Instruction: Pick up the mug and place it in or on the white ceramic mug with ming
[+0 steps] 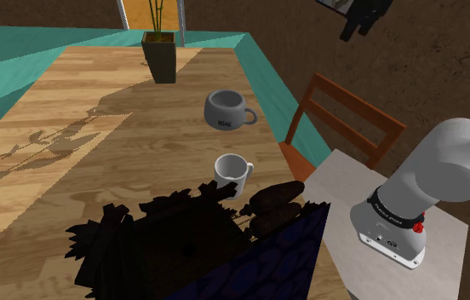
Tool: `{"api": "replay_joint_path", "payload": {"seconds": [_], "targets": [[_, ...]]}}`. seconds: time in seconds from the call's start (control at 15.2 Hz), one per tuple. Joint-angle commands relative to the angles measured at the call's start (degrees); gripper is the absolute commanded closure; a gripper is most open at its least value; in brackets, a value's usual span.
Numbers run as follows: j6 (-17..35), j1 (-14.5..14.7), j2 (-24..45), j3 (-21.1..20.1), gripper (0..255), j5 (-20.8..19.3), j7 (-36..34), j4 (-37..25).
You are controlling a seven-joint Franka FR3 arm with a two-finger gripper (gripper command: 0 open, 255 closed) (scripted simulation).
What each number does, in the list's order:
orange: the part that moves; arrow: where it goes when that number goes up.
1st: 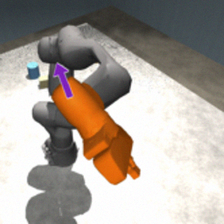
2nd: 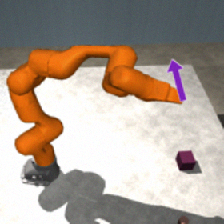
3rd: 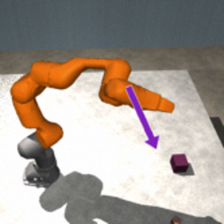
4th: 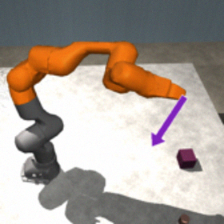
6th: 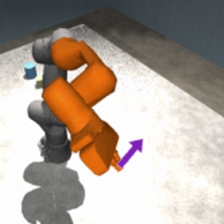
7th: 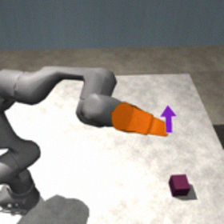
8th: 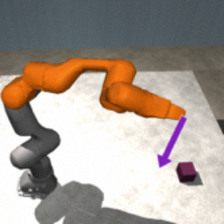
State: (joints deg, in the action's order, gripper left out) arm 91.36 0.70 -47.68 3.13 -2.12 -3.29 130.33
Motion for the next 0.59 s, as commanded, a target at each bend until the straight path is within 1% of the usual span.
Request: {"api": "replay_joint_path", "payload": {"seconds": [0.0,0.53], "targets": [[0.0,0.0,0.0,0.0,0,0.0,0.0,0.0],[7.1,2.7,2.1,-9.4,0,4.8,-9.5,6.5]]}}
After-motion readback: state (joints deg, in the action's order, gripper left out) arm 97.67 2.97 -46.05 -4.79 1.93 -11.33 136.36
